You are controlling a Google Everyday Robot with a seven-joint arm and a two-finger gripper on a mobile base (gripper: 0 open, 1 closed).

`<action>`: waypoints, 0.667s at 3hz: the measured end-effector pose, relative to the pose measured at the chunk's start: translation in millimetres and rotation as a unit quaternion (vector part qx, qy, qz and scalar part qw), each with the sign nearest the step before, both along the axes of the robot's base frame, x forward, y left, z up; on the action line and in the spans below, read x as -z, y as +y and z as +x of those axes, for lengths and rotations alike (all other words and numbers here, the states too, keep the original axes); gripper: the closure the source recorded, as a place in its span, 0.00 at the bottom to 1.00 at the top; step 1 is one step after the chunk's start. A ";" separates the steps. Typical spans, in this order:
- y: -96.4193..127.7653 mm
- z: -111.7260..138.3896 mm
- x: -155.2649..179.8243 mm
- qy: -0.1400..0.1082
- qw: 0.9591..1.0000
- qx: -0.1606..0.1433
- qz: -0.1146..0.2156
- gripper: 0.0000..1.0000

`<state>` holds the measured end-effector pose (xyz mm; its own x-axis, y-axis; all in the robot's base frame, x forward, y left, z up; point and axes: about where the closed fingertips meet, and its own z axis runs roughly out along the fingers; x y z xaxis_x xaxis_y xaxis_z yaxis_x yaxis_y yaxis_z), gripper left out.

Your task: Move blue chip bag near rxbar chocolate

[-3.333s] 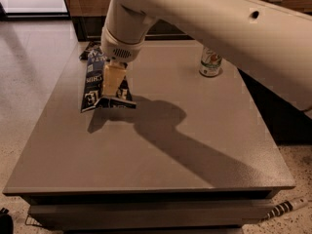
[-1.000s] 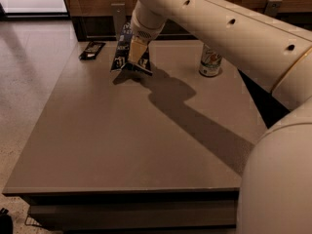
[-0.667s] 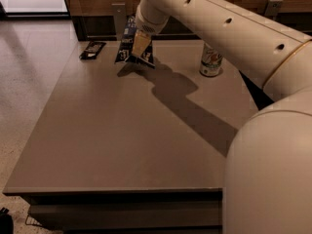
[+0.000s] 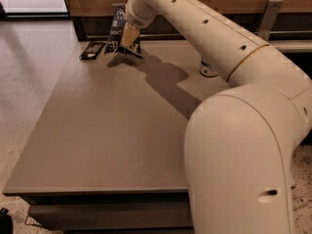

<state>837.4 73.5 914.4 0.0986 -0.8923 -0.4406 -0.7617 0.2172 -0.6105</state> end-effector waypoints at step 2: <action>5.8 9.3 -1.9 -0.006 1.000 -0.007 0.006 0.66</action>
Offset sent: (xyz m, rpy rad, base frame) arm 0.0099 0.0036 0.0063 0.0160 -0.0191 0.0115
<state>846.7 79.3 916.3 0.1161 -0.8852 -0.4505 -0.7569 0.2148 -0.6172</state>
